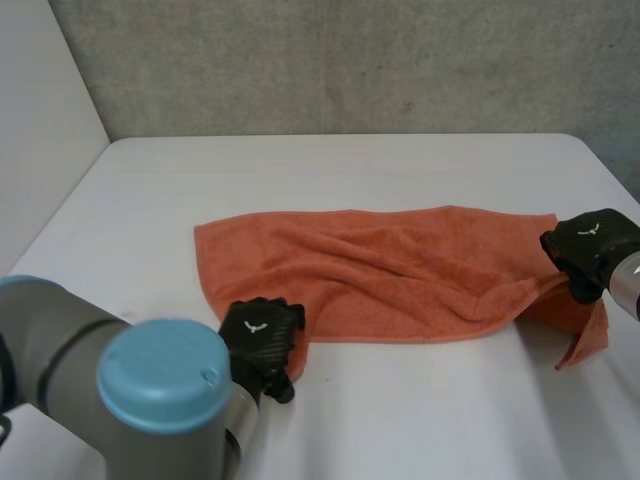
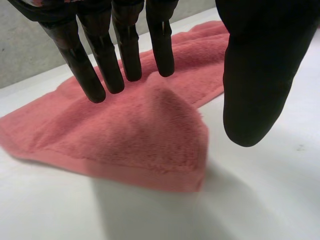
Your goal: Fold the laundry
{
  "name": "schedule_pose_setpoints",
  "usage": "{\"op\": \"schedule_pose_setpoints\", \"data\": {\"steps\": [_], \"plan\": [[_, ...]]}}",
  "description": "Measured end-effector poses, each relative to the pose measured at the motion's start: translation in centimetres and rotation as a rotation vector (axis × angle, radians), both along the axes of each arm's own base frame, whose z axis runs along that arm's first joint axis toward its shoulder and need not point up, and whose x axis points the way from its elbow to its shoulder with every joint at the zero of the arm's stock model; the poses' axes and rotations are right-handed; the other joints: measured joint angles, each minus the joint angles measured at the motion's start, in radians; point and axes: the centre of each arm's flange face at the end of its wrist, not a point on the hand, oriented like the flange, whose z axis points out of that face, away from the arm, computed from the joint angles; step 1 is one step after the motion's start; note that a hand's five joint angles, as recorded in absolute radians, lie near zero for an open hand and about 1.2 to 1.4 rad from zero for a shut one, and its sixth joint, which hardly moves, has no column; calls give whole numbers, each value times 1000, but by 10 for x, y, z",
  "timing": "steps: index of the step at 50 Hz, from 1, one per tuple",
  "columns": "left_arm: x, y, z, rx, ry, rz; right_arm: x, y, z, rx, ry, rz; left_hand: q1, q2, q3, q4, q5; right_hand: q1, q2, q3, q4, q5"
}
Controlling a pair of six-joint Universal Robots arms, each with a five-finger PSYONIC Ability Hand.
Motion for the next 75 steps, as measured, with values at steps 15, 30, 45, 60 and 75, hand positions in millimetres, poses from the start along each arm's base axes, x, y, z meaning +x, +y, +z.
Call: {"op": "schedule_pose_setpoints", "data": {"steps": [15, 30, 45, 60, 75], "plan": [[-18, 0, -23, -29, 0, -30, 0, 3, -8, 29, 5, 2, 0, 0, 0, 0, 0, 0, 0, 0, 0, 1], [-17, -18, -32, -92, -32, 44, 0, 5, -11, 36, 12, 6, 0, 0, 0, -1, 0, 0, 0, 0, 0, 1], [-1, -39, -31, -115, -66, 109, 1, 6, -12, 43, 15, 8, 0, 0, 0, -1, -5, 0, 0, 0, 0, 1], [4, -53, -32, -129, -64, 144, 6, 9, -19, 64, 20, 27, 0, 0, 0, -1, -5, 0, 0, 0, 0, 1], [4, -67, -37, -137, -71, 157, 6, 10, -20, 68, 21, 29, 469, 446, 415, 434, 425, 0, 0, 0, 0, 1]]}}
